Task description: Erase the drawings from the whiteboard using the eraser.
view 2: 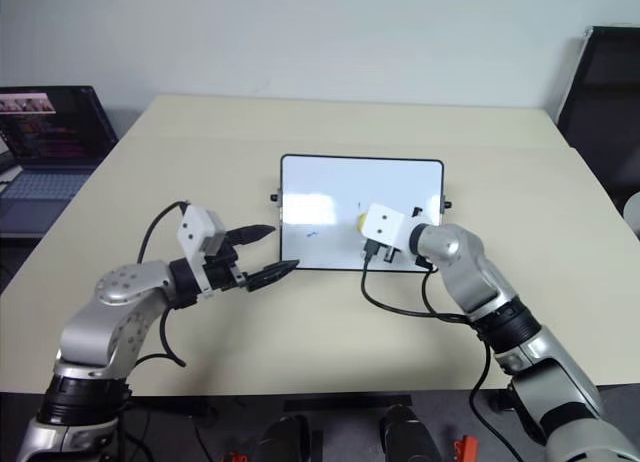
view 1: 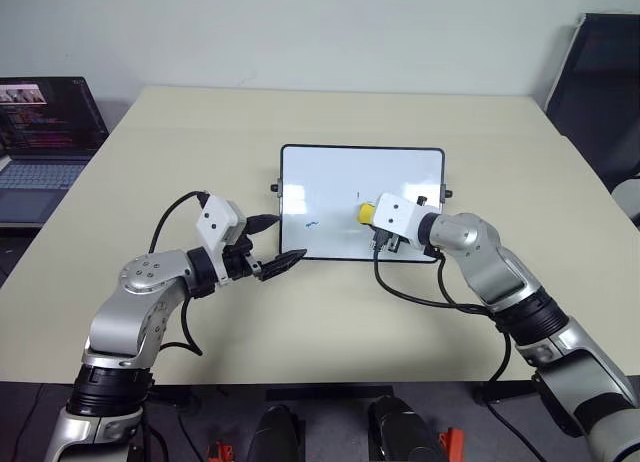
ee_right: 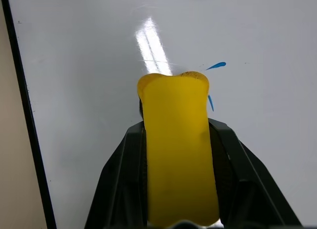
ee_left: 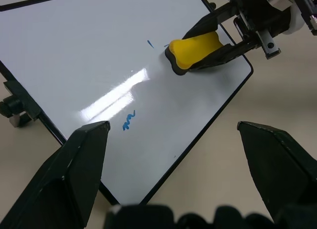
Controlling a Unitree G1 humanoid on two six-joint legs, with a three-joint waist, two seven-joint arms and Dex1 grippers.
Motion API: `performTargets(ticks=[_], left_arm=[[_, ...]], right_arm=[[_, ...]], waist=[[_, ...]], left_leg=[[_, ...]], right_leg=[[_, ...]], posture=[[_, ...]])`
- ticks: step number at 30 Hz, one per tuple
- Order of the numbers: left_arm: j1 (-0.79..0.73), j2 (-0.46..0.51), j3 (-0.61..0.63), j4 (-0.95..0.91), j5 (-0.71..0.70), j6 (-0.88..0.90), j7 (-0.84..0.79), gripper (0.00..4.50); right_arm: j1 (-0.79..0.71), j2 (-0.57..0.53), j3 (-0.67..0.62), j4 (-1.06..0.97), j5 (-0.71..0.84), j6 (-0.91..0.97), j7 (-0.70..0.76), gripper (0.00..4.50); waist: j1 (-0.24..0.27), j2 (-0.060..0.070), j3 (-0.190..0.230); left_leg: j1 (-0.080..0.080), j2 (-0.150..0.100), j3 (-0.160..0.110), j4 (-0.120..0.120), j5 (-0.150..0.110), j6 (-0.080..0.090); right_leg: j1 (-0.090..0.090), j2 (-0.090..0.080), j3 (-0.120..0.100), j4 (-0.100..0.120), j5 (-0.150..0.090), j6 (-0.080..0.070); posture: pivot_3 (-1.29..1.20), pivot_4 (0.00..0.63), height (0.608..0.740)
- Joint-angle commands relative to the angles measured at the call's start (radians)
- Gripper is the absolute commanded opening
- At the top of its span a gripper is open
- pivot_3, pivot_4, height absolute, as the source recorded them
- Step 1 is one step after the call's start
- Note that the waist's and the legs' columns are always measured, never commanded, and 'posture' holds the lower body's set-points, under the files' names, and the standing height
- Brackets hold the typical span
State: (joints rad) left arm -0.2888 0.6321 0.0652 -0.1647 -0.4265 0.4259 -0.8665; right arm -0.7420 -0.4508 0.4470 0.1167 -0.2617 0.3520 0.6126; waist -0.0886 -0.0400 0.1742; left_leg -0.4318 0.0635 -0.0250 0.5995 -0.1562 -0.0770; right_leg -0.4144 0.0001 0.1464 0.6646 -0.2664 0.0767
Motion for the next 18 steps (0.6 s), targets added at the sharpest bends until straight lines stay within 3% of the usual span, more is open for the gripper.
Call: performTargets(ticks=[1,6,13,18], left_arm=[[-0.001,0.002,0.005,-0.01,0.001,-0.029,-0.014,4.5],[0.003,-0.001,0.004,-0.005,0.002,-0.038,-0.023,4.5],[0.01,-0.003,0.002,-0.004,0.001,-0.045,-0.03,4.5],[0.009,-0.004,-0.003,0.0,0.001,-0.046,-0.038,4.5]], right_arm=[[-0.074,0.037,-0.062,0.08,-0.04,-0.029,-0.107,1.27],[-0.109,0.088,-0.067,0.146,-0.018,-0.03,-0.085,1.27],[-0.035,0.032,-0.021,0.057,-0.005,0.08,0.133,1.27],[-0.064,0.045,-0.107,0.087,-0.03,0.061,-0.01,1.27]], waist=[[-0.003,0.0,0.0],[0.0,0.0,0.0],[0.003,0.0,0.0],[0.001,0.0,0.0]], left_leg=[[0.0,0.0,0.0,0.001,0.0,0.0],[0.0,0.0,0.0,0.002,0.001,0.001],[0.0,0.0,0.0,0.0,0.001,0.001],[0.0,0.0,0.0,0.002,0.001,0.001]], right_leg=[[0.0,0.0,0.0,0.0,0.001,0.0],[0.0,0.0,0.0,-0.001,0.003,0.001],[0.0,0.0,0.0,-0.001,0.002,0.001],[0.0,0.0,0.0,0.0,0.003,0.0]], posture=[[0.0,0.15,0.74],[0.0,0.15,0.74],[0.0,0.15,0.74],[0.0,0.15,0.74]])
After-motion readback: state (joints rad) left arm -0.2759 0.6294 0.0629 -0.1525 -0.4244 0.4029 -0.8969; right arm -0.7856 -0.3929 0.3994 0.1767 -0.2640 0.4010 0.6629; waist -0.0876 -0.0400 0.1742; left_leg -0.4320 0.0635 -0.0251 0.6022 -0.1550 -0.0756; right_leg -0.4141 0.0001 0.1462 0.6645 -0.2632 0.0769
